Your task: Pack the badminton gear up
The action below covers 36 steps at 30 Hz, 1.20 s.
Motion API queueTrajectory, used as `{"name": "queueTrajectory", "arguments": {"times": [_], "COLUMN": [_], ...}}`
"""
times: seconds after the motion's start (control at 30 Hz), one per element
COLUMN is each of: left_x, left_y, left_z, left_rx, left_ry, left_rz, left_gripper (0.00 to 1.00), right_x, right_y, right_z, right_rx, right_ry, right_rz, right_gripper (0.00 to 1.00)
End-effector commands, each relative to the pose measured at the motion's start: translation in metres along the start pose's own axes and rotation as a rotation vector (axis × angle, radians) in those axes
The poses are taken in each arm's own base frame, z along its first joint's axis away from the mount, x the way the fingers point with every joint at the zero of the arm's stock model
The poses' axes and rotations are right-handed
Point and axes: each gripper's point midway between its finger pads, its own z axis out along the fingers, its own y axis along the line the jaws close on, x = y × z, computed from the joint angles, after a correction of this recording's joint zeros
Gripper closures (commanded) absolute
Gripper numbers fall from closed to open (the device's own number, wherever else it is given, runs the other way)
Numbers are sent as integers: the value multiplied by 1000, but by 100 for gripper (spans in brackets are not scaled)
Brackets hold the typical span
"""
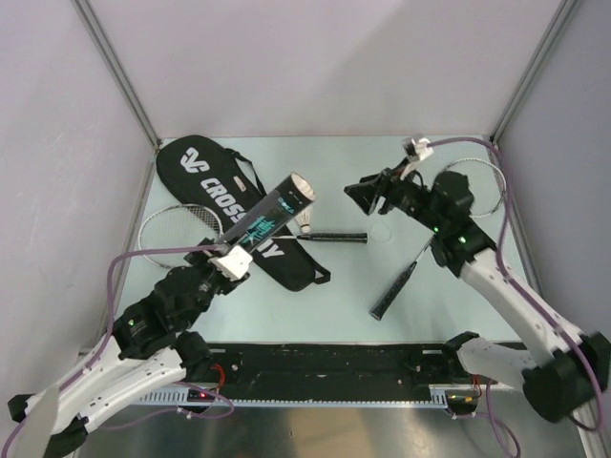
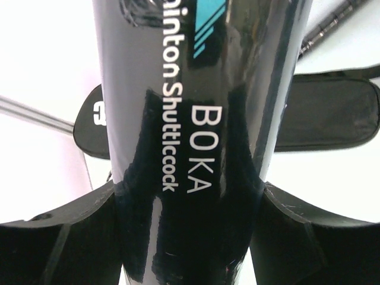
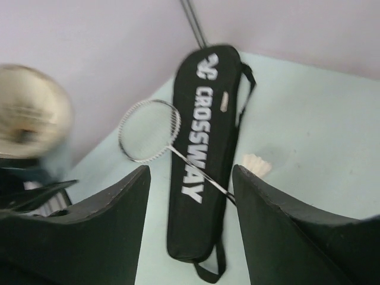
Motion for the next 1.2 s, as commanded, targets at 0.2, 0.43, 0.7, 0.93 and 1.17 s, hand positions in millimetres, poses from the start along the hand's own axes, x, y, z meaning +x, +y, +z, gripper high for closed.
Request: {"name": "queueTrajectory", "arguments": {"times": [0.2, 0.43, 0.7, 0.93, 1.17], "left_x": [-16, -19, -25, -22, -19], "left_y": [32, 22, 16, 17, 15], "left_z": [-20, -19, -16, -16, -14], "left_rx": [-178, -135, -100, -113, -112], "left_ry": [-164, -222, -238, -231, -219], "left_rz": [-257, -281, -285, -295, -278], "left_gripper": [50, 49, 49, 50, 50], "right_x": [81, 140, 191, 224, 241], "right_y": [-81, -101, -121, -128, -125], "right_z": [103, 155, 195, 204, 202], "right_rx": [-8, -105, -195, -274, -354], "right_ry": [220, 332, 502, 616, 672], "right_rz": [46, 136, 237, 304, 352], "right_gripper": [36, 26, 26, 30, 35]}}
